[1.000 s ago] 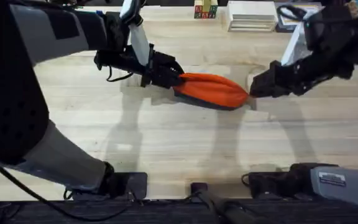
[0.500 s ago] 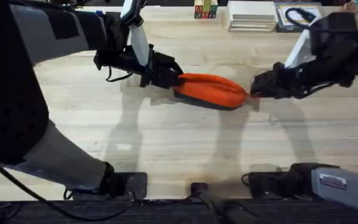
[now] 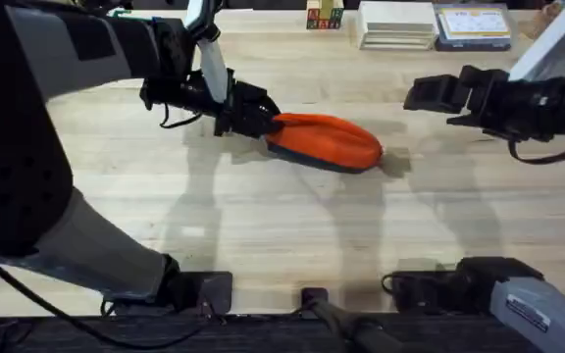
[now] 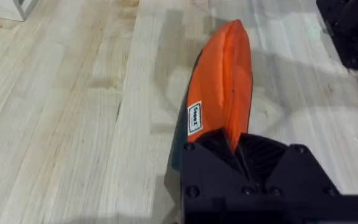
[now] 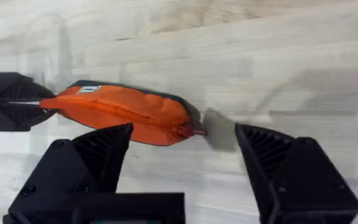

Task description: Unzip the bag, pick up the pens from the table one at a time and place them inside, then zip the bag closed.

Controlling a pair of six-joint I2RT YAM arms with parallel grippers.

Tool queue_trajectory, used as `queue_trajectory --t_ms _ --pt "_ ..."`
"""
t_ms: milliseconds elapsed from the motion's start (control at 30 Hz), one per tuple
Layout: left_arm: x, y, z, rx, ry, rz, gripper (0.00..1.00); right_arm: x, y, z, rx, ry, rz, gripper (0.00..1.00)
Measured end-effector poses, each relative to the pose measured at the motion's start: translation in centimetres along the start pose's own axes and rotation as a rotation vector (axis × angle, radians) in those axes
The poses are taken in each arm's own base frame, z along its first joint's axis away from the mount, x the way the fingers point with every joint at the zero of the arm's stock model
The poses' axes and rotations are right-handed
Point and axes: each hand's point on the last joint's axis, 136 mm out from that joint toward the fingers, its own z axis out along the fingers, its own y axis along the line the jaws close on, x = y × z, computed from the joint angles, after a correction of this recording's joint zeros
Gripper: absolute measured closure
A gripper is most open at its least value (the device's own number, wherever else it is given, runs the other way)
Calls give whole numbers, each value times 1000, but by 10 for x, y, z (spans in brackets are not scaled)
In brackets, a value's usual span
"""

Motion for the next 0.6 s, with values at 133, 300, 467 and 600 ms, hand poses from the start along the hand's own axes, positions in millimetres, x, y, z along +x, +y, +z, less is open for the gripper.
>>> queue_trajectory --t_ms 133,300,467,600 --pt "-4 -1 0 5 -23 1 376 1 2 -3 -3 -4 -11 4" --pt "-6 -1 0 7 -34 -3 10 6 0 -3 2 14 -10 4" --pt "3 4 0 -14 18 18 6 6 0 -3 4 14 -80 4" --pt "8 7 -10 -63 138 52 5 8 1 -12 6 -4 -148 4"
